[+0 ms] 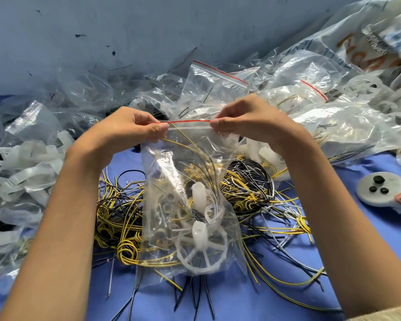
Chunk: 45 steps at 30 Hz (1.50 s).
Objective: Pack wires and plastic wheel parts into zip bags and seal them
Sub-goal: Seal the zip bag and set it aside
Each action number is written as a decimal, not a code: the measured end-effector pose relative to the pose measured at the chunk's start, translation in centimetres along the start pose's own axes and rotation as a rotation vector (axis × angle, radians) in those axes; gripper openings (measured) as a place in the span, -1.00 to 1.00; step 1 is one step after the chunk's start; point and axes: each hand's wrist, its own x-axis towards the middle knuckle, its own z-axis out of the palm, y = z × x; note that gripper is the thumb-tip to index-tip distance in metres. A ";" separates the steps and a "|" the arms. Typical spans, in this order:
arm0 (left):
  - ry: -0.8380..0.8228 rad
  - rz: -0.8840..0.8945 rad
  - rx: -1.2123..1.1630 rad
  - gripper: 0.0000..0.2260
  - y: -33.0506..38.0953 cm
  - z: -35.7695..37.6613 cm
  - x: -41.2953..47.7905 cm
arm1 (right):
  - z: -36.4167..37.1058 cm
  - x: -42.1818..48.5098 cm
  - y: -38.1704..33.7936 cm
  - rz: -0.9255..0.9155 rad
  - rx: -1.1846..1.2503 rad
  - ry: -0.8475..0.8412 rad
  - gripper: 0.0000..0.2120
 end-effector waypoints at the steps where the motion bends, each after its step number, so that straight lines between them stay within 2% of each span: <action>1: -0.005 -0.011 0.003 -0.89 0.1 0.1 0.0 | 0.0 0.1 0.0 0.000 -0.002 -0.005 -0.91; 8: 0.011 -0.006 0.047 -0.92 0.5 0.3 -0.4 | 0.2 0.4 0.4 0.023 -0.089 -0.010 -0.84; 16: 0.040 0.025 0.039 -0.96 1.1 0.5 -0.7 | 0.3 0.6 0.0 0.025 -0.233 0.029 -0.90; 21: 0.033 0.039 0.032 -0.95 0.8 0.3 -0.6 | 0.2 0.2 -0.1 0.000 -0.108 0.031 -0.88; 25: -0.005 0.048 0.019 -0.88 0.7 0.3 -0.4 | 0.6 0.4 -0.1 0.004 -0.096 0.037 -0.84; 31: -0.035 0.058 -0.002 -0.79 1.2 0.8 -0.5 | 0.8 0.6 -0.4 -0.011 -0.241 0.045 -0.85; 37: -0.027 0.071 0.051 -0.88 1.5 1.4 -0.3 | 1.0 0.3 -0.7 -0.043 -0.181 0.021 -0.81; 40: -0.012 0.117 0.062 -0.87 1.5 1.7 -0.3 | 1.3 0.4 -0.9 -0.070 -0.221 0.028 -0.86; 45: 0.087 0.249 0.291 -0.94 1.5 2.4 -0.1 | 1.2 0.4 -1.2 -0.073 -0.275 0.042 -0.92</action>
